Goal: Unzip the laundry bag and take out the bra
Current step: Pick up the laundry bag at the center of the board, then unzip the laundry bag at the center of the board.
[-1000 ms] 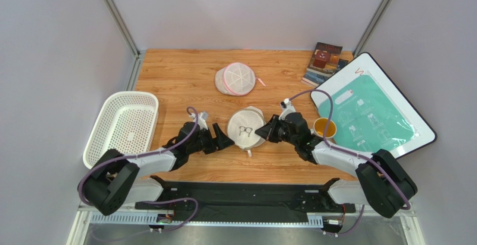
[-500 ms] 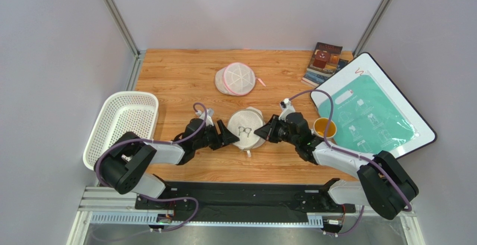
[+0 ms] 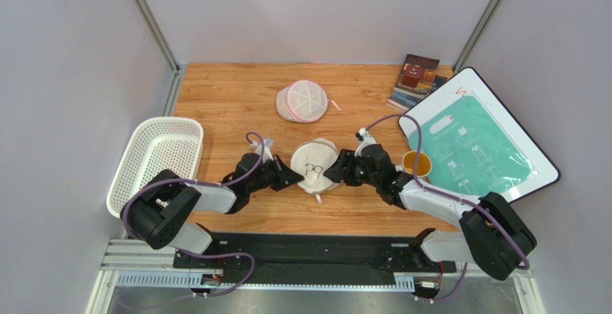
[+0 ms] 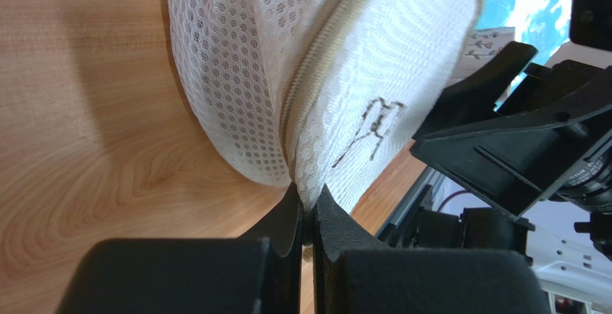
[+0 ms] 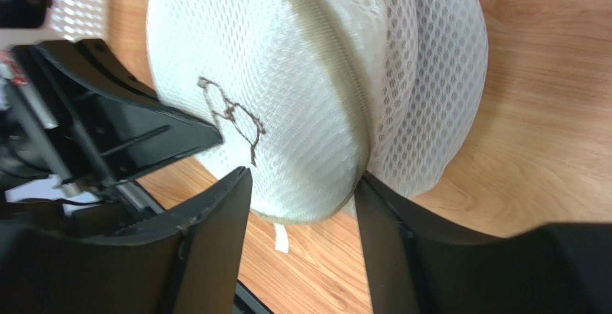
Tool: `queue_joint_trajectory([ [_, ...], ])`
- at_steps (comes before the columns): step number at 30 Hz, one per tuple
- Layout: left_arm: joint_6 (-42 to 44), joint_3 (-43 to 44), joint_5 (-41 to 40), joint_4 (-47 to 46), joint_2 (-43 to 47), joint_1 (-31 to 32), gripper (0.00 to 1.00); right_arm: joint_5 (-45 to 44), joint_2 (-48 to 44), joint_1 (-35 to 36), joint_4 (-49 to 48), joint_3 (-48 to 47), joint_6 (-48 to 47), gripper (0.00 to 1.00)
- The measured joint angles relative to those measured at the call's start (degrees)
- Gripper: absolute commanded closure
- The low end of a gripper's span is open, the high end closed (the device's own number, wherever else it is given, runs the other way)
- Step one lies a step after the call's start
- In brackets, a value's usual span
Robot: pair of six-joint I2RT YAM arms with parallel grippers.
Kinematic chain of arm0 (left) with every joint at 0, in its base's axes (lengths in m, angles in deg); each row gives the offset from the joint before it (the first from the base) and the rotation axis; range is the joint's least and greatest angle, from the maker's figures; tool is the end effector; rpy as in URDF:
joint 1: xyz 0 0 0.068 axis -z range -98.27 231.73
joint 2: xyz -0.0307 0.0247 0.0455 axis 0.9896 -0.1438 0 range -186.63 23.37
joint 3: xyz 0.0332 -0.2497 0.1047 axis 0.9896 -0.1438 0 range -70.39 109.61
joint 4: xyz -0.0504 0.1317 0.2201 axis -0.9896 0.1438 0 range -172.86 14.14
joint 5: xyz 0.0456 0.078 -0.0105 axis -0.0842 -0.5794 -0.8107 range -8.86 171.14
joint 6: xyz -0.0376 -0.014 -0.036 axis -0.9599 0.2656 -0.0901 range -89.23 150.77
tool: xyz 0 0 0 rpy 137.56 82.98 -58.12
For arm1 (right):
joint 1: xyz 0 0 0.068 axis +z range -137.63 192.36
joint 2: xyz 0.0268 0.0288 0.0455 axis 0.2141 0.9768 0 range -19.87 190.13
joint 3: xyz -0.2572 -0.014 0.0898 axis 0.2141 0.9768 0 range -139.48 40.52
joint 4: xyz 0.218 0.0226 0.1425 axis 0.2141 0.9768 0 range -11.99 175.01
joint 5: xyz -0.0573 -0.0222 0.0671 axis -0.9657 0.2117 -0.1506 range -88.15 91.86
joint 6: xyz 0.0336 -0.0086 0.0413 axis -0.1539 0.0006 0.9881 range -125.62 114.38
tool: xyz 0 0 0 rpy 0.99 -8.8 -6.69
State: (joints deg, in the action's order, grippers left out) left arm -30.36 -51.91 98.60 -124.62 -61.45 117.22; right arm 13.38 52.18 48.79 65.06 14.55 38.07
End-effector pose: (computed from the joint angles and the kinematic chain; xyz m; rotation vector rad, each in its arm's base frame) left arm 0.1955 -0.1524 0.1313 -0.2831 2.2460 -1.3104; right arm 0.1915 0.1500 0.1703 0.0201 2.3191 0.9858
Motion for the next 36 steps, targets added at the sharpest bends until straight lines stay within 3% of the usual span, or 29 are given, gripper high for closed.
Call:
queue_joint_trajectory([
  [6, -0.50, -2.91, -3.82, 5.05, 10.16, 0.17, 1.00, -12.76, -3.30, 8.41, 14.29, -7.02, -4.96, 0.31],
  [11, -0.26, -2.97, -8.63, 11.19, 20.37, 0.52, 1.00, -20.31, -6.16, 16.90, 17.75, -10.29, -5.14, 0.33],
  [20, 0.39, -3.08, -13.31, 20.02, 28.30, 0.55, 1.00, -25.99, 4.81, 31.10, 19.15, -17.03, -3.41, 0.37],
  [36, 0.31, -6.34, -14.80, 22.77, 33.42, 0.55, 1.00, -29.09, 14.91, 32.02, 19.82, -23.21, -3.43, 0.45],
])
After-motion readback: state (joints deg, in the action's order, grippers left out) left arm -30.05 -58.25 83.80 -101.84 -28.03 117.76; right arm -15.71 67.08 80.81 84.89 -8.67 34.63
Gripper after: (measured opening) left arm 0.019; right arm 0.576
